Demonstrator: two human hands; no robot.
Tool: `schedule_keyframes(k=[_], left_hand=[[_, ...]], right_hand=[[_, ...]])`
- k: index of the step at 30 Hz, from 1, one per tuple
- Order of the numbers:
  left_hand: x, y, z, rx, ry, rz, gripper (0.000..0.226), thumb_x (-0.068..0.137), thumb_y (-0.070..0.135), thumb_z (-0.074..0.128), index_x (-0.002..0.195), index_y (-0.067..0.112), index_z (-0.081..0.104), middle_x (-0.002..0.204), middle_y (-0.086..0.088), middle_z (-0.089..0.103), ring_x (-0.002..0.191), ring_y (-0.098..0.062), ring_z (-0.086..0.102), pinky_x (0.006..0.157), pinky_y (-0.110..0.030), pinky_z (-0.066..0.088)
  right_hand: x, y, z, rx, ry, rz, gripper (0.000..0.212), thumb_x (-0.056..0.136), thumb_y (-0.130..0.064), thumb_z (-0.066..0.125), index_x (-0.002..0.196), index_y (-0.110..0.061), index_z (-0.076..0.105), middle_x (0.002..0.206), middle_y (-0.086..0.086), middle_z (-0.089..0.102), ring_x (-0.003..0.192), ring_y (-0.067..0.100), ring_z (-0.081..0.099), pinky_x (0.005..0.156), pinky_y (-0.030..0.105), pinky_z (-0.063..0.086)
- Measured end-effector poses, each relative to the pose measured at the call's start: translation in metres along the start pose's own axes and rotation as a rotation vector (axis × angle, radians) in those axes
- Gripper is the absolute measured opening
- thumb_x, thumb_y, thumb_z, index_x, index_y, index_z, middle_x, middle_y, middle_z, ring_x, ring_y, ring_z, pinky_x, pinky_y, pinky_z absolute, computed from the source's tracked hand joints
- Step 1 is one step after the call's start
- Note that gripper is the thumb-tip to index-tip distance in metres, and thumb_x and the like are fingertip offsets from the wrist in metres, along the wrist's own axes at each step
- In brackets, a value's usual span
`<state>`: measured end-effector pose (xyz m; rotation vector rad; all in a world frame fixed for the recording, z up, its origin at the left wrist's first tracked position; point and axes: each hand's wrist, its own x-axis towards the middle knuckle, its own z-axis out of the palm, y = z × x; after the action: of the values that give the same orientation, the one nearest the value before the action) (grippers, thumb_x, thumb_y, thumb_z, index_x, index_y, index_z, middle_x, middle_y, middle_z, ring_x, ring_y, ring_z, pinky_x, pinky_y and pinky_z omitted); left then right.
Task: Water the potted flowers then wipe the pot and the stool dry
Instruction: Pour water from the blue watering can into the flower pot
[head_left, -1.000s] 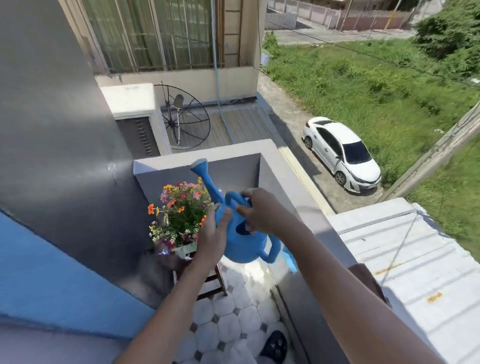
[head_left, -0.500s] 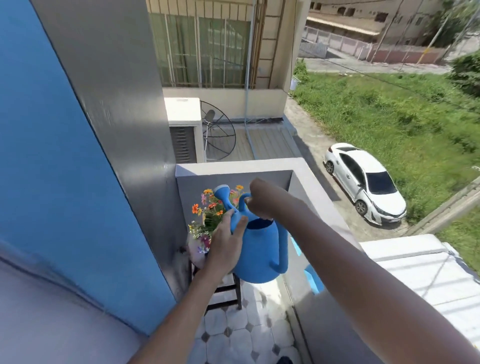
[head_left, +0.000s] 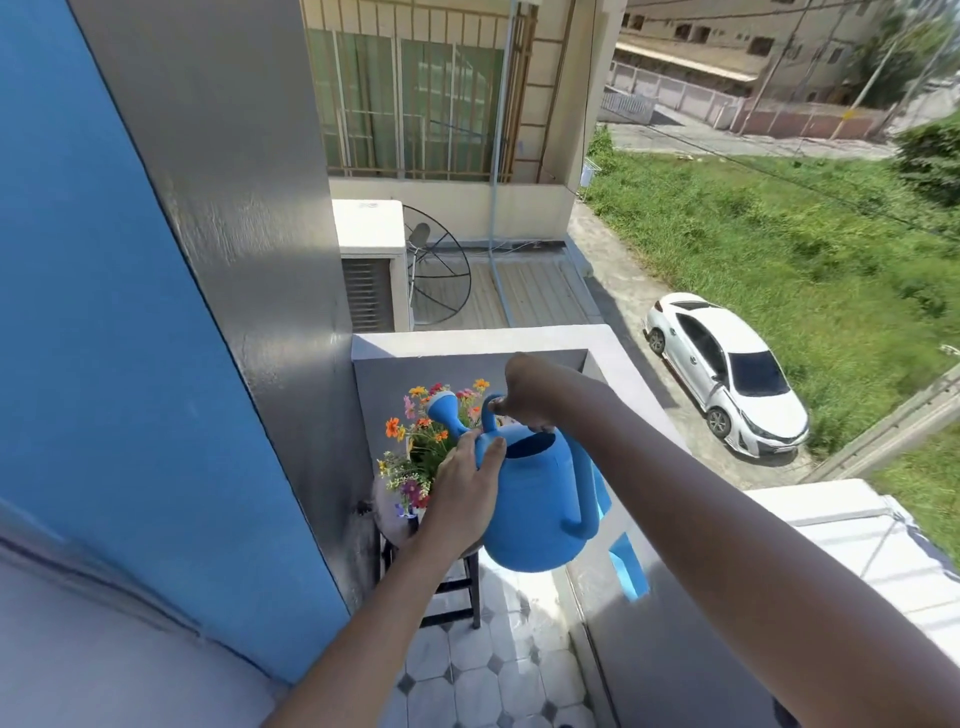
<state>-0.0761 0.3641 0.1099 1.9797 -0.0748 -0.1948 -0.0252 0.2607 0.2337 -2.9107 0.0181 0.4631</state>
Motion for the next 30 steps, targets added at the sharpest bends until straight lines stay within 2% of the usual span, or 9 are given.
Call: schedule_keyframes(k=[3, 8, 12, 19, 22, 25, 28, 30], left_hand=[[0.004, -0.001, 0.003, 0.020, -0.041, -0.003, 0.065, 0.095, 0.063, 0.027, 0.143, 0.021, 0.039, 0.140, -0.006, 0.051, 0.124, -0.021, 0.048, 0.103, -0.042, 0.039], [0.007, 0.004, 0.009, -0.008, -0.060, -0.002, 0.086, 0.081, 0.080, 0.021, 0.139, 0.020, 0.044, 0.133, -0.009, 0.056, 0.118, -0.023, 0.053, 0.101, -0.047, 0.043], [0.010, 0.010, 0.016, -0.050, -0.097, -0.009, 0.089, 0.079, 0.084, 0.022, 0.138, 0.021, 0.044, 0.128, -0.008, 0.058, 0.112, -0.021, 0.056, 0.096, -0.045, 0.047], [0.013, 0.024, 0.025, -0.062, -0.134, 0.021, 0.080, 0.082, 0.078, 0.013, 0.123, 0.022, 0.052, 0.108, -0.008, 0.062, 0.096, -0.019, 0.060, 0.077, -0.040, 0.047], [0.015, 0.027, 0.029, -0.078, -0.125, -0.003, 0.084, 0.084, 0.076, 0.016, 0.134, 0.016, 0.044, 0.118, -0.011, 0.060, 0.103, -0.022, 0.059, 0.081, -0.039, 0.045], [0.015, 0.031, 0.032, -0.079, -0.133, -0.001, 0.081, 0.084, 0.077, 0.018, 0.121, 0.012, 0.049, 0.114, -0.012, 0.061, 0.099, -0.021, 0.059, 0.080, -0.040, 0.045], [0.016, 0.034, 0.037, -0.079, -0.142, -0.001, 0.098, 0.076, 0.085, 0.014, 0.125, 0.007, 0.049, 0.115, -0.015, 0.060, 0.102, -0.026, 0.059, 0.081, -0.040, 0.043], [0.017, 0.034, 0.041, -0.070, -0.145, 0.011, 0.097, 0.076, 0.086, 0.013, 0.122, 0.010, 0.051, 0.112, -0.012, 0.061, 0.099, -0.023, 0.060, 0.080, -0.038, 0.045]], right_hand=[[0.005, 0.002, 0.000, -0.028, -0.003, 0.015, 0.038, 0.098, -0.020, 0.060, 0.067, -0.011, 0.039, 0.057, 0.007, 0.054, 0.042, 0.015, 0.054, 0.040, 0.023, 0.038], [0.007, 0.009, -0.005, -0.057, -0.014, 0.043, 0.017, 0.097, -0.013, 0.056, 0.084, -0.006, 0.047, 0.060, 0.008, 0.055, 0.043, 0.017, 0.053, 0.039, 0.022, 0.036], [0.010, 0.017, -0.010, -0.064, -0.019, 0.047, 0.014, 0.097, -0.015, 0.058, 0.093, -0.005, 0.048, 0.064, 0.006, 0.053, 0.048, 0.015, 0.051, 0.040, 0.024, 0.036], [0.016, 0.035, -0.018, -0.061, 0.003, 0.110, 0.029, 0.093, -0.018, 0.059, 0.071, -0.009, 0.044, 0.063, 0.008, 0.056, 0.045, 0.018, 0.055, 0.042, 0.022, 0.038], [0.018, 0.041, -0.020, -0.036, 0.014, 0.124, 0.026, 0.092, -0.019, 0.061, 0.072, -0.007, 0.049, 0.062, 0.008, 0.057, 0.044, 0.019, 0.056, 0.043, 0.023, 0.040], [0.016, 0.047, -0.022, -0.016, 0.002, 0.131, 0.027, 0.094, -0.019, 0.059, 0.073, -0.005, 0.050, 0.062, 0.008, 0.057, 0.044, 0.018, 0.054, 0.041, 0.023, 0.039], [0.013, 0.053, -0.025, -0.016, 0.003, 0.147, 0.029, 0.095, -0.019, 0.059, 0.071, -0.006, 0.049, 0.062, 0.008, 0.056, 0.044, 0.017, 0.052, 0.040, 0.022, 0.039], [0.012, 0.057, -0.026, -0.017, 0.014, 0.156, 0.030, 0.095, -0.018, 0.058, 0.069, -0.006, 0.047, 0.062, 0.008, 0.055, 0.045, 0.018, 0.052, 0.041, 0.023, 0.039]])
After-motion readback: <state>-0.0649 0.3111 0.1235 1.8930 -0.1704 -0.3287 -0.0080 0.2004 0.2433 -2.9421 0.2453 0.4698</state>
